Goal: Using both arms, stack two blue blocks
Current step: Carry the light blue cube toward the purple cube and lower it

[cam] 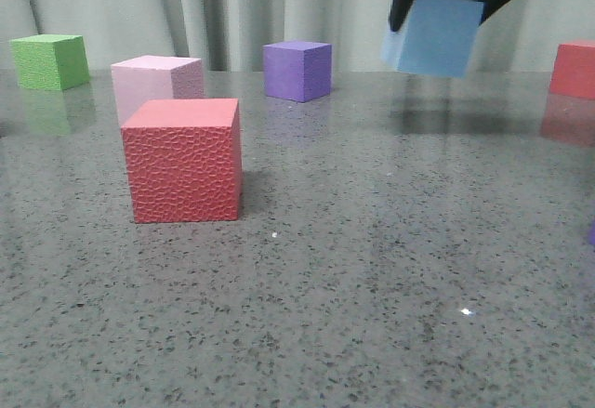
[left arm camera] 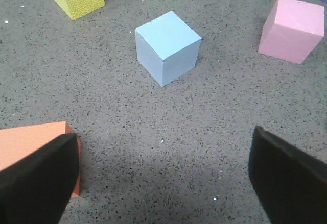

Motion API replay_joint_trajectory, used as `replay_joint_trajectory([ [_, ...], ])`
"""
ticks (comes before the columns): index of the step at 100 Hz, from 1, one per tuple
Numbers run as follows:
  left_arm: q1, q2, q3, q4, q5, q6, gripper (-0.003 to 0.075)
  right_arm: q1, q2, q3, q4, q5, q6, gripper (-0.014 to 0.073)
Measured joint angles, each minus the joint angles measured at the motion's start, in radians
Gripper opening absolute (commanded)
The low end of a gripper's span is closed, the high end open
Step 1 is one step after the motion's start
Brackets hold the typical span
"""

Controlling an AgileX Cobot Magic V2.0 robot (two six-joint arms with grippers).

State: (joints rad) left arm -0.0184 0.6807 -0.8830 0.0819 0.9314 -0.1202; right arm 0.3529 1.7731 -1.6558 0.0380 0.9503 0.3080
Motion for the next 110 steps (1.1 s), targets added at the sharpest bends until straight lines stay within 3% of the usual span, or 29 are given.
replay_joint_trajectory([
  [32,0.000,0.000,0.000,0.000,0.000,0.000,0.0640,0.063,0.125,-0.092,0.000,0.015,0.113,0.0372],
  [86,0.000,0.000,0.000,0.000,0.000,0.000,0.0640,0.070,0.171,-0.095,0.008,0.027,0.126,0.0375],
  [110,0.000,0.000,0.000,0.000,0.000,0.000,0.0640,0.070,0.171,-0.095,0.012,0.027,0.126,0.0531],
])
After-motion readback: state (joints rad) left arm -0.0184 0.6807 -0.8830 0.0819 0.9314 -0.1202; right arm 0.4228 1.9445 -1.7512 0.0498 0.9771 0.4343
